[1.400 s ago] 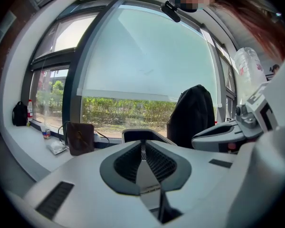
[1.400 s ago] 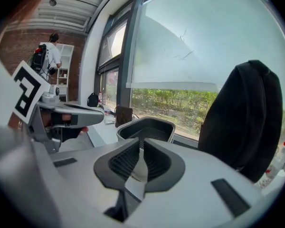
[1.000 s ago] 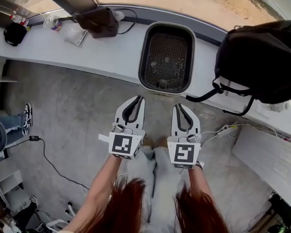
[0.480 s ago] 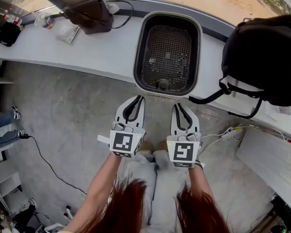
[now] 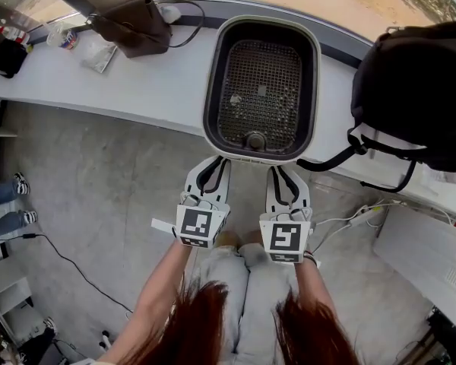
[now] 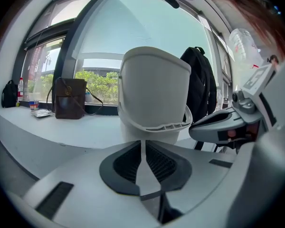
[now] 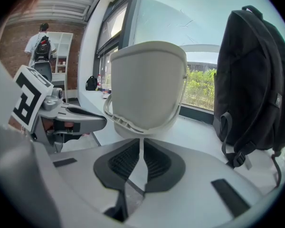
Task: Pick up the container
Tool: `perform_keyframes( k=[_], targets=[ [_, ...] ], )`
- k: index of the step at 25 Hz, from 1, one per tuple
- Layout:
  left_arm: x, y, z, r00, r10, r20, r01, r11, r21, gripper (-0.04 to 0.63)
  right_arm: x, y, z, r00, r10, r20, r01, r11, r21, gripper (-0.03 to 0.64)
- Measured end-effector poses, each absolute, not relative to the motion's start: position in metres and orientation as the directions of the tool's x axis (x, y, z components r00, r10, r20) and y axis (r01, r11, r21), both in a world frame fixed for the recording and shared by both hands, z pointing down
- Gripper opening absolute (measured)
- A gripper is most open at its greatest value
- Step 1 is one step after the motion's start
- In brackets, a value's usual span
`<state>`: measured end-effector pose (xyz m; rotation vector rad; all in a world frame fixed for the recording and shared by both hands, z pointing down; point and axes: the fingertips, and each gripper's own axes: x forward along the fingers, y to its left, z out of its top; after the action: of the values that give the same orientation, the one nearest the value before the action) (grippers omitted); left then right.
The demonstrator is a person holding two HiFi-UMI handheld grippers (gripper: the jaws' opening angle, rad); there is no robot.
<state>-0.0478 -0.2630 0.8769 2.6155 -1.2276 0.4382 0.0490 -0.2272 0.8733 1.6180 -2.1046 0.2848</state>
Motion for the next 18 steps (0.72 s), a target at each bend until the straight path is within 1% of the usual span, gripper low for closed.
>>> perform_keyframes(
  k=[6,9,18],
  targets=[
    [-0.040,-0.273,0.881,0.626,-0.703,0.339,-0.764,-0.639,0.087,0.018,0.053,-0.236,0.881,-0.191,-0.865,0.463,-0.957,0.269,0.107,0.026],
    [-0.040,-0.274,0.879,0.626,-0.705,0.334,-0.763,-0.643,0.072,0.018,0.053,-0.238,0.878,-0.196,-0.867,0.458,-0.958,0.268,0.097,0.026],
    [-0.045,-0.265,0.860,0.617,-0.702,0.356,-0.763,-0.644,0.052,0.018,0.048,-0.225,0.857,-0.209,-0.861,0.463,-0.959,0.273,0.075,0.026]
  ],
)
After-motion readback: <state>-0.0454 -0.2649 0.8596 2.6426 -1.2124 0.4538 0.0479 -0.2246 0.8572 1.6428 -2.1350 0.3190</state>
